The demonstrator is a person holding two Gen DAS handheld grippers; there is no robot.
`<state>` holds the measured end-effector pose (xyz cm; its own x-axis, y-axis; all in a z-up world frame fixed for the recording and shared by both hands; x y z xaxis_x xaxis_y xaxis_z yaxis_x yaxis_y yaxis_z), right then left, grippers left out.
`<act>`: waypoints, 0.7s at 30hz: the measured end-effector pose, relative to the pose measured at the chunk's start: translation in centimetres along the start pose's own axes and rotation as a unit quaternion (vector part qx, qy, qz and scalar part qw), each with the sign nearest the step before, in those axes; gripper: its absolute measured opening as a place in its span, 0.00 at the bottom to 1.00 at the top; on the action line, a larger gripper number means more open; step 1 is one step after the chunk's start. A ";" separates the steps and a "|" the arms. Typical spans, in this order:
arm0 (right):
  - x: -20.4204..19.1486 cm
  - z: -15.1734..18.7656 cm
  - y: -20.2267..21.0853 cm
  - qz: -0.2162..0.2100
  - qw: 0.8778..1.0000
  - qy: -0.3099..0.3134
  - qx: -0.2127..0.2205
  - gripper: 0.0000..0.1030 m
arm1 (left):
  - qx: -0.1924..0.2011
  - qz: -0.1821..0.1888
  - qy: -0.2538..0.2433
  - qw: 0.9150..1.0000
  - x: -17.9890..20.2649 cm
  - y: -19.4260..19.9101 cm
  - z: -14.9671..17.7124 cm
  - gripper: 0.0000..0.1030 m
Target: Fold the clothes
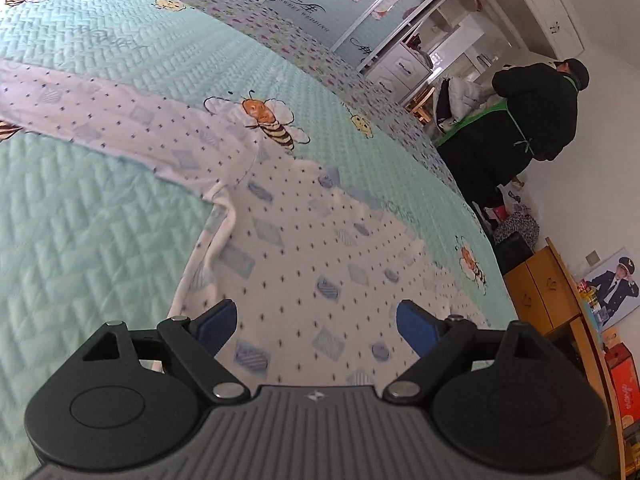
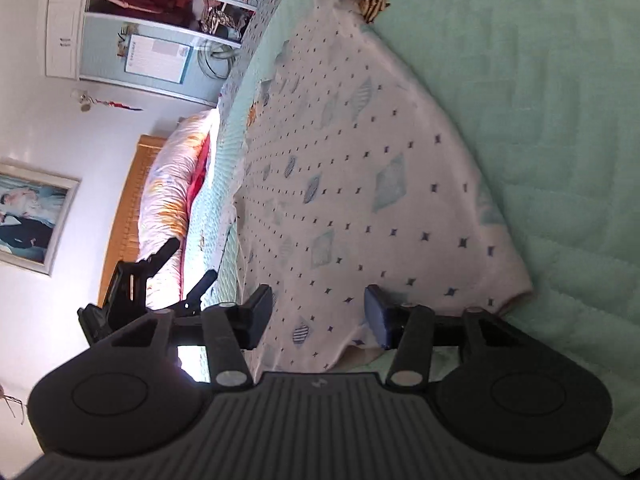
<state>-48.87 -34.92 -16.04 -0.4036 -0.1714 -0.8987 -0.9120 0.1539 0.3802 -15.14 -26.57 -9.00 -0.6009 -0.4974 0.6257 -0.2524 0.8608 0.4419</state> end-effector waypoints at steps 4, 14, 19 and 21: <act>0.9 -0.1 0.5 -0.007 1.000 -0.024 -0.004 0.24 | -0.014 0.012 0.038 0.999 -2.1 -4.4 -1.1 0.87; 0.3 0.0 1.0 0.004 1.000 -0.019 -0.024 0.25 | 0.042 -0.080 0.024 0.996 -6.4 -0.9 -2.4 0.72; -1.6 -0.6 1.5 -0.020 1.000 -0.004 -0.016 0.52 | 0.035 -0.016 0.039 0.998 -3.4 -0.5 -1.4 0.79; -2.0 -1.1 1.4 -0.022 1.000 0.000 -0.009 0.54 | 0.016 -0.015 0.018 1.000 -2.6 -1.7 -0.3 0.80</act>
<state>-49.42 -35.42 -13.46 -0.3640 -0.1779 -0.9143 -0.9297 0.1284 0.3451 -12.92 -26.80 -11.21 -0.5646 -0.5265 0.6356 -0.2949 0.8480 0.4405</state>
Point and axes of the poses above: each gripper's, at about its wrist camera, not at the fingertips, and y roughly against the way its jaws point, x to its right, z to its underside, the point moved 10 cm from there along -y, roughly the way its jaws point, and after that the axes turned 10 degrees about x, right-handed, at the moved point
